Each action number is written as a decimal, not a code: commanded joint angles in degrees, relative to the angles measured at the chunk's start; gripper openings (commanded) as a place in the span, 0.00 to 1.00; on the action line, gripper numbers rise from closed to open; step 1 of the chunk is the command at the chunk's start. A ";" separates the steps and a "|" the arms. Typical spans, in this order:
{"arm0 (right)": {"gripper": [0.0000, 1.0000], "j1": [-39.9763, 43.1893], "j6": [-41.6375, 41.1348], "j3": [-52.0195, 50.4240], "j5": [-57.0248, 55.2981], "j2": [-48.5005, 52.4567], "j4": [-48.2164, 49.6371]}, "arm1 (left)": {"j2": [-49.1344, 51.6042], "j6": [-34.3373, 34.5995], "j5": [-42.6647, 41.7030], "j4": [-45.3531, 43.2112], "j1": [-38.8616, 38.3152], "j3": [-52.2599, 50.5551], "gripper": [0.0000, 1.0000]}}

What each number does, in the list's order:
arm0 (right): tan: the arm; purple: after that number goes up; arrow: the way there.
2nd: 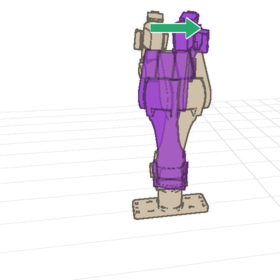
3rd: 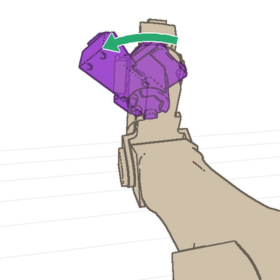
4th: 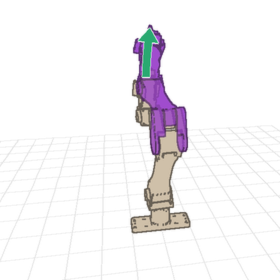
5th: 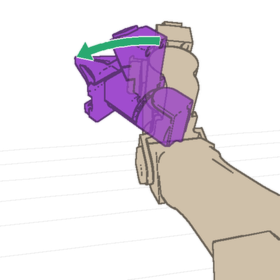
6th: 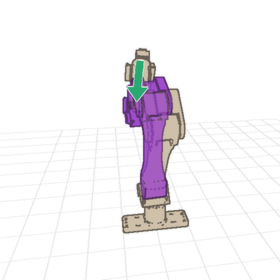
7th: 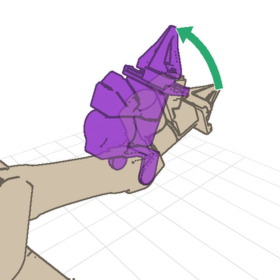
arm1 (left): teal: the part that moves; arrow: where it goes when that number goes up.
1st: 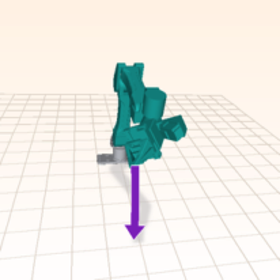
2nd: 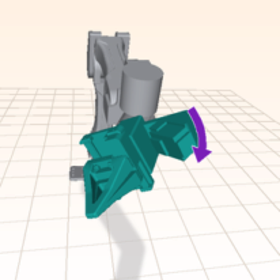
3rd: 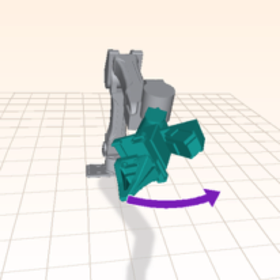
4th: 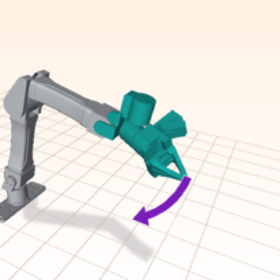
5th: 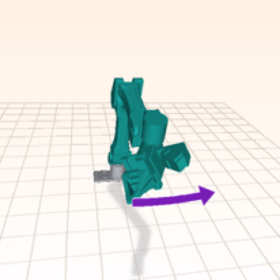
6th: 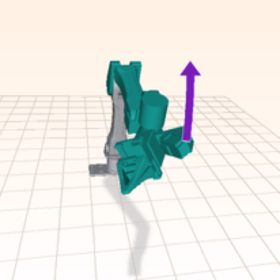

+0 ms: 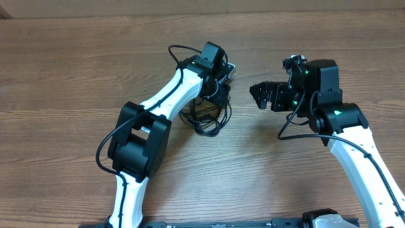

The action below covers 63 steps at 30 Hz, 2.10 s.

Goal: Untangle cables

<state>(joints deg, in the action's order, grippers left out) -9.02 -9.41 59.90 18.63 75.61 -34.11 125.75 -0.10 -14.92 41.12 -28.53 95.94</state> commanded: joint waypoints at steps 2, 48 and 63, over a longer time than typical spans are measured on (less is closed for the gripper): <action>0.98 0.15 -0.24 1.25 -0.59 0.07 0.33 | 0.52 0.50 0.09 0.13 -1.25 -0.72 0.38; 0.84 0.15 -0.09 1.25 4.15 0.07 1.09 | -22.38 -1.92 -21.09 17.64 12.35 14.47 0.04; 0.86 0.15 0.72 1.25 30.99 0.07 17.55 | -32.89 -32.68 -34.27 28.98 14.38 14.47 0.04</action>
<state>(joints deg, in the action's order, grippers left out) -9.02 -8.97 59.90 42.63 75.61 -18.44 95.20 -21.52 -44.05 69.32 -14.24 109.23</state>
